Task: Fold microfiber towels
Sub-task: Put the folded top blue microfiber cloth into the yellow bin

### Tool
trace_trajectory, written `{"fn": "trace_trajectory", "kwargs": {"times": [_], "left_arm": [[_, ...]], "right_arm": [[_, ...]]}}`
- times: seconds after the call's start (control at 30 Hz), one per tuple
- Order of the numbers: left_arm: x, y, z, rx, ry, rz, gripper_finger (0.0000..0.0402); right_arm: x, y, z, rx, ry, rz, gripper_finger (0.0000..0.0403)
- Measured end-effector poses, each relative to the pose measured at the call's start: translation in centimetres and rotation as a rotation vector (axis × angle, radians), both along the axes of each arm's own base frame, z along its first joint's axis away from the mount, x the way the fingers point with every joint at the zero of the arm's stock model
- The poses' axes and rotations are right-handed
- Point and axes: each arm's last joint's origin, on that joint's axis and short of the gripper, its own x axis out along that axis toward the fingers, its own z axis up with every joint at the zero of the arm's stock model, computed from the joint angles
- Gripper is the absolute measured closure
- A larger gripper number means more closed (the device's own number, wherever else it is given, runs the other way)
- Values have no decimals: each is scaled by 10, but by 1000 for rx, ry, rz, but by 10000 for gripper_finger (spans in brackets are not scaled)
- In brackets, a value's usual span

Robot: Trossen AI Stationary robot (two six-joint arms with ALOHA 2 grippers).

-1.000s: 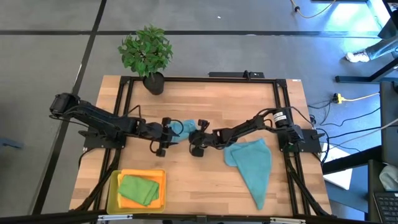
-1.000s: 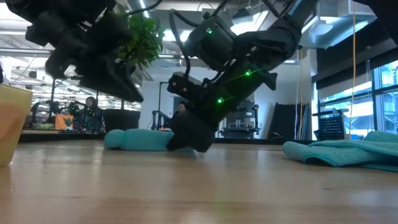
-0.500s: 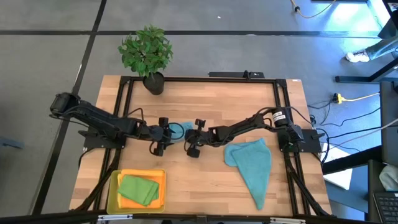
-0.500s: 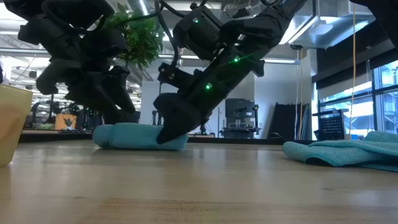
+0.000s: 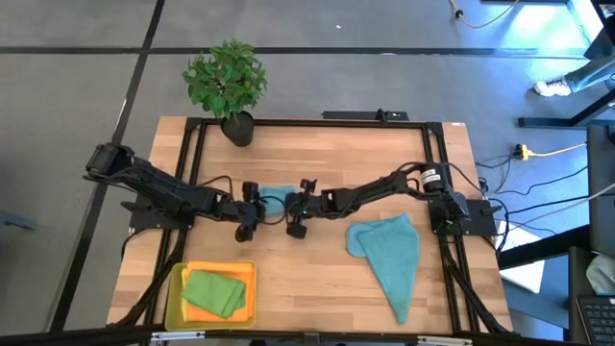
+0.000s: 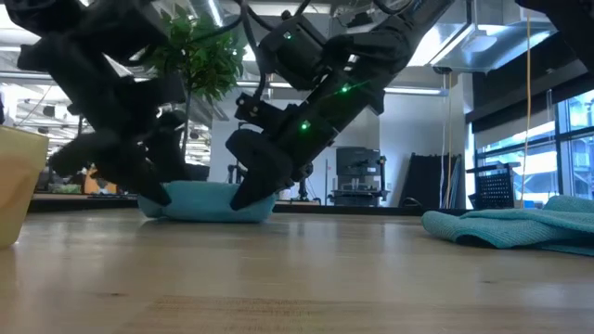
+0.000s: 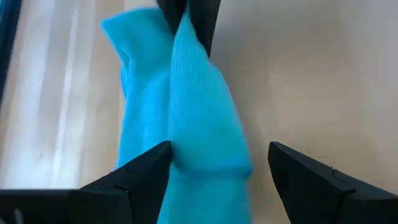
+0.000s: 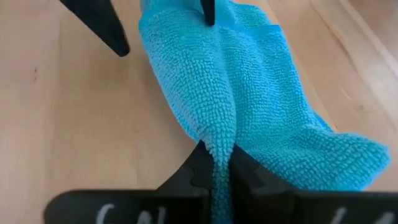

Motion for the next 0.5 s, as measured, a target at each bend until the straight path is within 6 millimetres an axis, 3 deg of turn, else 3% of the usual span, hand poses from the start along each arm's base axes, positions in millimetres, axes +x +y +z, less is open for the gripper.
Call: {"fn": "trace_trajectory", "kwargs": {"times": [0.5], "left_arm": [[5,2,-9,53,80,24,154]], "right_arm": [[1,-1,1,-2,-3,24,387]]}}
